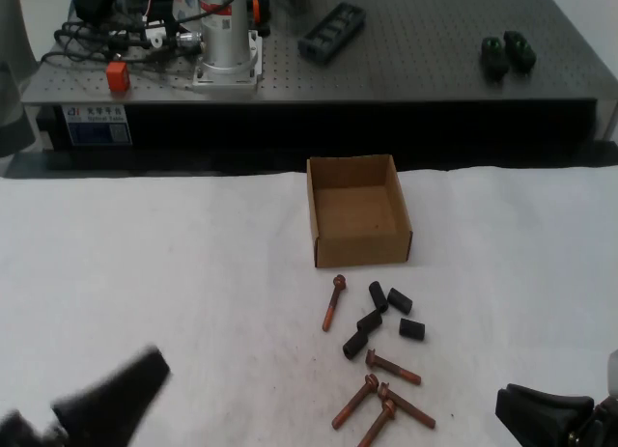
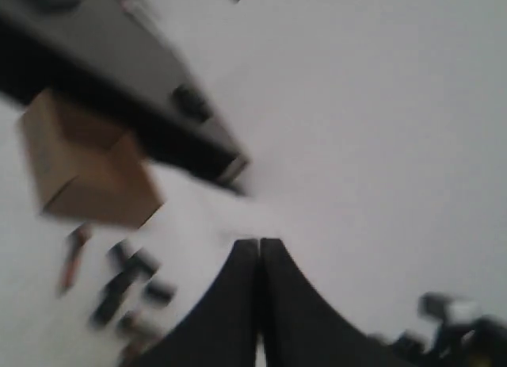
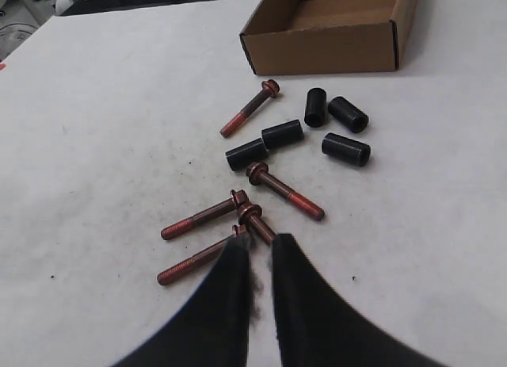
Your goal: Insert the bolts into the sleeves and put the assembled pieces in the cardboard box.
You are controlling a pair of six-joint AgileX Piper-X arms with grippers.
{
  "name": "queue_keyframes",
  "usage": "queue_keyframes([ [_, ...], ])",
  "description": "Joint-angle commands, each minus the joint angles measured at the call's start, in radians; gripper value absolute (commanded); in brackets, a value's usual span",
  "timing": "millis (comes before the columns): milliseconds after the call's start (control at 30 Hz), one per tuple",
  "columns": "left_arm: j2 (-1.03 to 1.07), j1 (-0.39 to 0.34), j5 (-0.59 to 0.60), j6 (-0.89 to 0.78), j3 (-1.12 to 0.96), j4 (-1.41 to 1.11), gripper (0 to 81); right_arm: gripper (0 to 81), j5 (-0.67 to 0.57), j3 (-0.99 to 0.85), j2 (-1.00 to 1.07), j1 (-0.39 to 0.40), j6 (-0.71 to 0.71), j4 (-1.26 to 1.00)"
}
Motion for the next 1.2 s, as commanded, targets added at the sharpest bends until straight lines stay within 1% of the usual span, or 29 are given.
queue_keyframes([
  [0, -0.012, 0.002, 0.023, -0.036, -0.006, -0.18, 0.7, 9.0, 0.0, -0.001, -0.007, 0.0, 0.004, -0.005],
  [100, -0.012, 0.002, 0.024, -0.106, -0.007, -0.248, 0.7, 9.0, 0.0, -0.001, -0.007, 0.0, 0.004, -0.005],
  [167, -0.012, 0.002, 0.024, -0.114, -0.007, -0.248, 0.7, 9.0, 0.0, -0.001, -0.007, 0.0, 0.004, -0.03],
  [267, -0.012, 0.002, 0.024, -0.119, -0.007, -0.241, 0.7, 9.0, -0.001, 0.007, -0.007, 0.0, 0.008, -0.134],
  [333, -0.012, 0.002, 0.024, -0.123, -0.007, -0.227, 0.7, 9.0, 0.004, 0.017, -0.002, 0.0, 0.061, -0.215],
  [400, -0.012, 0.002, 0.037, -0.127, -0.007, -0.188, 0.7, 9.6, -0.009, 0.015, 0.028, 0.0, 0.171, -0.275],
  [433, -0.012, 0.002, 0.049, -0.127, -0.007, -0.155, 0.7, 10.4, -0.04, 0.002, 0.051, 0.0, 0.195, -0.282],
  [500, -0.012, 0.002, 0.071, -0.127, -0.007, -0.09, 0.3, 14.0, -0.101, -0.035, 0.11, 0.0, 0.187, -0.277],
  [633, -0.012, 0.002, 0.073, -0.127, -0.007, 0.048, 7.3, 21.1, -0.119, -0.181, 0.309, 0.0, 0.101, -0.233],
  [667, -0.012, 0.002, 0.073, -0.125, -0.007, 0.083, 10.2, 21.3, -0.119, -0.24, 0.375, 0.0, 0.074, -0.178],
  [767, -0.01, 0.002, 0.073, -0.125, -0.007, 0.168, 20.0, 21.2, -0.108, -0.445, 0.603, 0.0, -0.092, 0.054],
  [833, -0.01, 0.002, 0.073, -0.125, -0.007, 0.204, 25.5, 21.2, -0.062, -0.573, 0.747, 0.0, -0.201, 0.195],
  [867, -0.01, 0.002, 0.073, -0.125, -0.007, 0.218, 27.0, 21.2, -0.03, -0.644, 0.823, 0.0, -0.243, 0.261],
  [1033, -0.01, 0.002, 0.073, -0.125, -0.007, 0.262, 27.9, 21.2, 0.035, -0.934, 1.143, 0.004, -0.383, 0.466],
  [1167, -0.01, 0.002, 0.073, -0.107, -0.007, 0.262, 27.9, 21.2, 0.122, -1.121, 1.319, 0.041, -0.47, 0.567],
])
